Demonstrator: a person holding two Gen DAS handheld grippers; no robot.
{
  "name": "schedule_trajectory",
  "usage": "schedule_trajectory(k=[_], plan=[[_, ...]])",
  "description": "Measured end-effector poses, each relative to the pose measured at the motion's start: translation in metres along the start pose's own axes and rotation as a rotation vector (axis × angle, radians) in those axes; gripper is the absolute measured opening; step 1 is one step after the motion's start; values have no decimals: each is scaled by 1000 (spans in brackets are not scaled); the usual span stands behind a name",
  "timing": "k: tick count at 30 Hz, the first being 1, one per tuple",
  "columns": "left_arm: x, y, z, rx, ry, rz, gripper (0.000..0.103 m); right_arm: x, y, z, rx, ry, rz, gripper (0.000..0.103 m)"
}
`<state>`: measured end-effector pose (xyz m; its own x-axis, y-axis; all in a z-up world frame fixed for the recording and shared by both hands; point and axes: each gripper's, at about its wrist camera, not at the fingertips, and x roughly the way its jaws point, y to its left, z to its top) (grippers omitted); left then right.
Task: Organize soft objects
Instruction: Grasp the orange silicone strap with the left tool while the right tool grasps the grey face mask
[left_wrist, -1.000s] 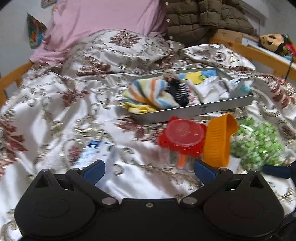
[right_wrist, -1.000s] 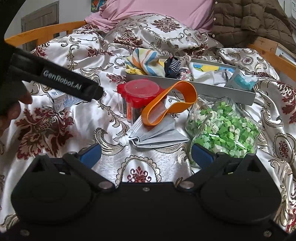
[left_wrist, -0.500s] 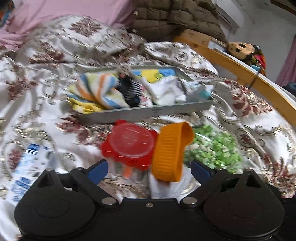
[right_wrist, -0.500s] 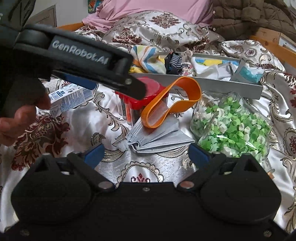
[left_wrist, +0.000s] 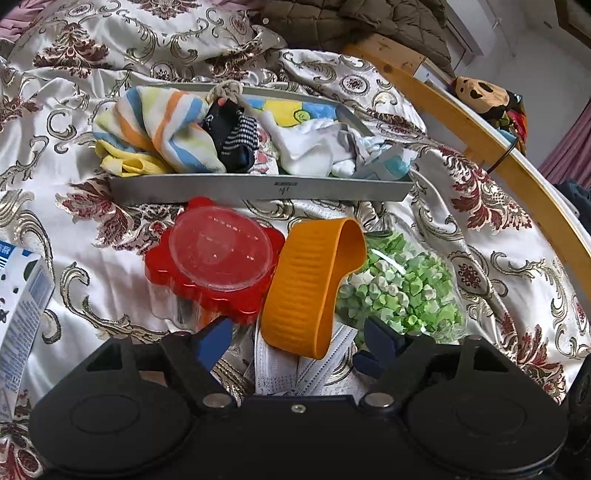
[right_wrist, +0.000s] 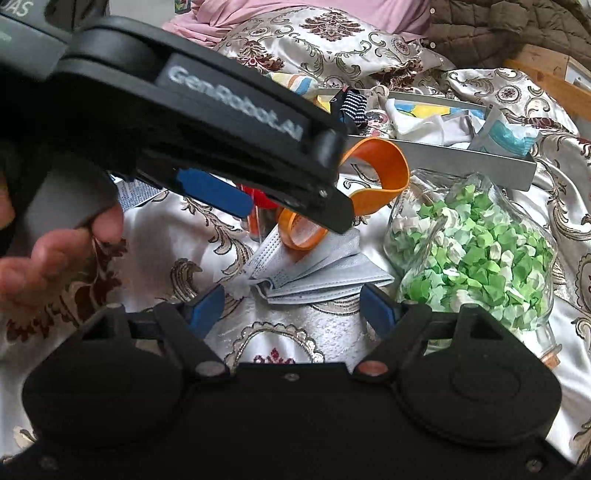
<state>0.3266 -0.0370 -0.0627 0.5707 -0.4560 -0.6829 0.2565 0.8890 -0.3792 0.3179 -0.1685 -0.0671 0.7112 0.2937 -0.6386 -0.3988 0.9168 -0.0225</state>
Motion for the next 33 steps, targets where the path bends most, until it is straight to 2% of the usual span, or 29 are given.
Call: schedule_trajectory(k=[3,7,14,20,28,33], plan=[[4,0,1,-7,19,13,70,4,-1,3,0,1,0,69],[5,-3,1,-4,38,31,48,9,-3,5,0,-11,-12,68],[4,-9,0,24,16,54,40,13,3,5,-34,-17,-13,69],[5,-8,-1,33,11,74,29,15,18,5,-94,-22,-31,67],[3,-1,-1,-5,25,87,13,20,21,6,-96,-21,-44,67],[-5,0,3,-24,16,70,9,23,22,5,-112,-9,-35,62]])
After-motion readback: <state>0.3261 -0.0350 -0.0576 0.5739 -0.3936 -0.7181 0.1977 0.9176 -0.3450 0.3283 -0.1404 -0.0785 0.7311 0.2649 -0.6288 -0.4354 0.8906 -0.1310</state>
